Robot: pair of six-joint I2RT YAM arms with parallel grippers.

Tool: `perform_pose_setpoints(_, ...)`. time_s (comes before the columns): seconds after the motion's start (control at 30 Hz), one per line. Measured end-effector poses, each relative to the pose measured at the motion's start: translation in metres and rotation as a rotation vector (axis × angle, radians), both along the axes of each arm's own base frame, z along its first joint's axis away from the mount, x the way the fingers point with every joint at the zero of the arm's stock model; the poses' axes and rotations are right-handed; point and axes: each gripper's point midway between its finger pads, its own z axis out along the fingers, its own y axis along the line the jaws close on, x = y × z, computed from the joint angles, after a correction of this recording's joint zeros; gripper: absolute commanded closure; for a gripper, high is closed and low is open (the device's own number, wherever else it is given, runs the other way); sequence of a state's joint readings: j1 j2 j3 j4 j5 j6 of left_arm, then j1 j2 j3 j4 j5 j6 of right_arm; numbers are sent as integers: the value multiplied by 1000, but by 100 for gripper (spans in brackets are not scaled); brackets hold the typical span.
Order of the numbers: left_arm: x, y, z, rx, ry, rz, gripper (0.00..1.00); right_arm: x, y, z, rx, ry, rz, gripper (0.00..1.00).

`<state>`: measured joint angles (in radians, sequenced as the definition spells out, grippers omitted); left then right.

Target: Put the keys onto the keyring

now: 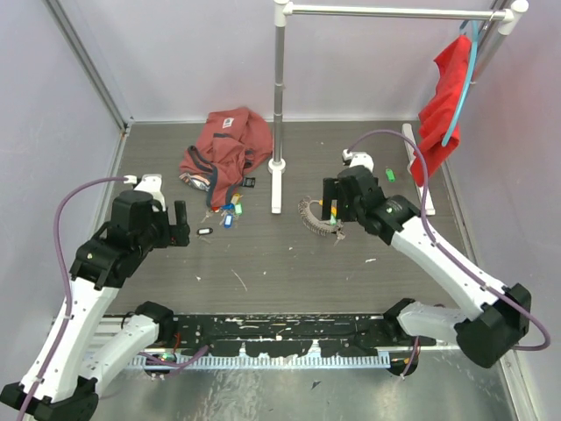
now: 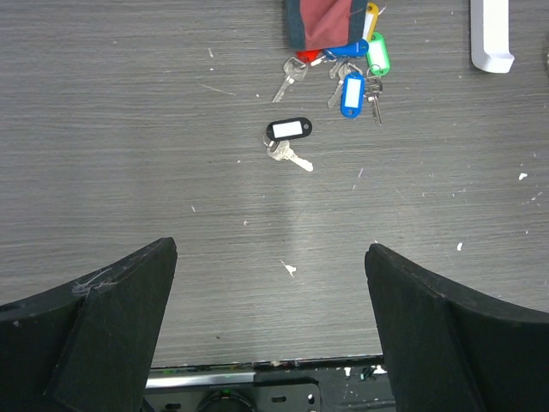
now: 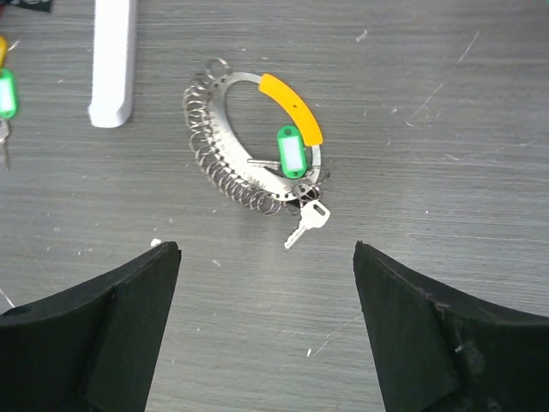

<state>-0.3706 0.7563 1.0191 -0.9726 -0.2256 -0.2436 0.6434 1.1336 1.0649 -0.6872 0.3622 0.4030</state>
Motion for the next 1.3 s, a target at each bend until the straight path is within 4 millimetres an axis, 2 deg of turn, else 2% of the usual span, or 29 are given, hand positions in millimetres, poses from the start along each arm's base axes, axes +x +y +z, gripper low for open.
perform_pose_setpoints(0.2, -3, 0, -2, -13, -32, -13, 2, 30, -28, -41, 86, 129, -81, 22)
perform_pose_setpoints(0.37, -2, -1, -10, -8, -17, -13, 2, 45, -32, -70, 120, 204, -89, 30)
perform_pose_setpoints(0.6, 0, -2, -12, -8, -18, -14, 1, 65, -7, -104, 148, 294, 8, 40)
perform_pose_setpoints(0.77, -1, -1, -12, -10, -23, -14, 2, 86, 12, -112, 163, 302, 101, 41)
perform_pose_setpoints(0.93, -1, -1, -12, -10, -23, -14, 1, 104, 32, -117, 161, 306, 255, 47)
perform_pose_setpoints(1.3, 0, -2, -13, -8, -18, -13, 1, 140, 51, -133, 105, 291, 433, 56)
